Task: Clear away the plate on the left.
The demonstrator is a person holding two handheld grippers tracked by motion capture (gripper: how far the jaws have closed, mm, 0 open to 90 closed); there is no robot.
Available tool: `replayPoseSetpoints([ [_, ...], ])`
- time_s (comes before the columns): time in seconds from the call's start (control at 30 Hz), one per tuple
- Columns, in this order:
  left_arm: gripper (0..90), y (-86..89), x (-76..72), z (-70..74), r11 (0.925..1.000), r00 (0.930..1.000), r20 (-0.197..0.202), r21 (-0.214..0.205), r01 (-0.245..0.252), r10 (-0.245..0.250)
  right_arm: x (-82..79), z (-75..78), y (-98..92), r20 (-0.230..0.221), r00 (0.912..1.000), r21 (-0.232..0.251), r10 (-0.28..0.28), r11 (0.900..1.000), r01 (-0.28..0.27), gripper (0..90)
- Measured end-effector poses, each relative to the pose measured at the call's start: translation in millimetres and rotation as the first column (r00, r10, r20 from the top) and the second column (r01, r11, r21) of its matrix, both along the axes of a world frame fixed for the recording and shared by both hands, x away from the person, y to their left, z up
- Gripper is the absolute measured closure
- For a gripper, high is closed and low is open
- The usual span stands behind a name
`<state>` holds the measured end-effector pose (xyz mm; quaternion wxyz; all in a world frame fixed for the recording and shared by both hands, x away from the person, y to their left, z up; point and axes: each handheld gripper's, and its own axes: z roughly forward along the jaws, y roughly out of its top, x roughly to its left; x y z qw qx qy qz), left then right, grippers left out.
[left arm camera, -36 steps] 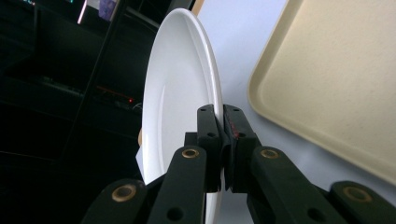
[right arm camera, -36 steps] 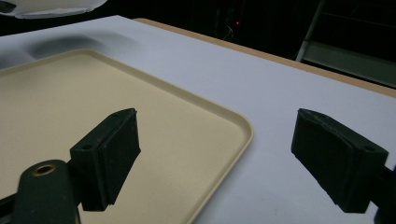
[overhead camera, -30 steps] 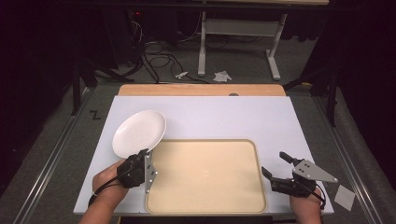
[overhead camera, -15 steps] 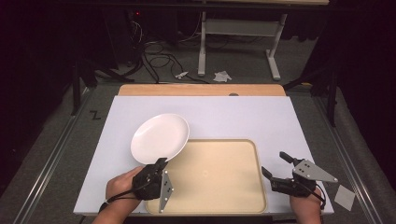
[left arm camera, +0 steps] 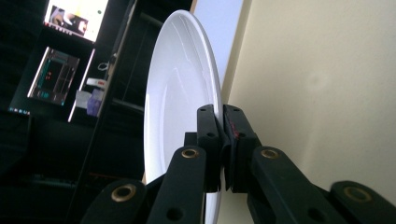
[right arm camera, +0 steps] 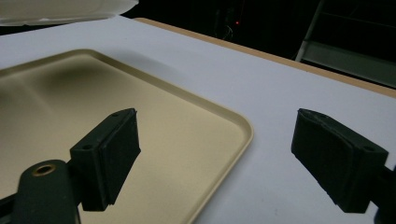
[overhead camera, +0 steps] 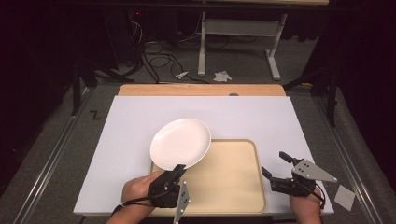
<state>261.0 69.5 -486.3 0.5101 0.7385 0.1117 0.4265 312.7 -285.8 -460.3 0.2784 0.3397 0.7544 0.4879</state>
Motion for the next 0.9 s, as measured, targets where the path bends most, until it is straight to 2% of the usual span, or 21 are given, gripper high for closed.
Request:
replayPoseSetpoints([
  [0.13,86.8,-11.0,-5.5,-2.6,0.9991,0.9993,0.004,0.021,0.037,-0.037,0.4,-0.1,-0.2,0.002,1.0,-0.001,0.001,1.0,-0.001,16.2],
  [0.17,86.9,-17.0,-8.3,-4.5,0.9976,0.998,0.0,0.028,0.063,-0.063,0.6,-0.3,-0.1,0.001,1.0,0.001,0.004,1.0,-0.004,16.2],
  [0.27,86.8,-22.7,-10.8,-7.0,0.9961,0.9966,-0.004,0.032,0.082,-0.082,0.5,-0.3,0.0,0.001,1.0,-0.002,0.003,1.0,-0.003,16.1],
  [0.43,86.8,-36.1,-17.3,-15.7,0.989,0.9912,-0.018,0.067,0.132,-0.131,0.2,-0.2,-0.2,0.0,1.0,-0.002,0.001,1.0,-0.001,16.2],
  [0.53,86.8,-39.4,-19.4,-19.6,0.986,0.9891,-0.024,0.079,0.147,-0.145,0.3,-0.3,-0.4,0.001,1.0,-0.002,-0.001,1.0,0.001,16.2],
  [0.6,86.8,-42.4,-20.5,-25.2,0.9811,0.9872,-0.036,0.11,0.159,-0.156,0.0,-0.1,-0.3,0.002,1.0,-0.001,0.0,1.0,0.0,16.2],
  [0.9,86.7,-48.0,-21.9,-37.7,0.974,0.9829,-0.061,0.136,0.181,-0.174,-0.4,0.0,-0.6,-0.002,1.0,0.003,-0.004,1.0,0.004,16.1],
])
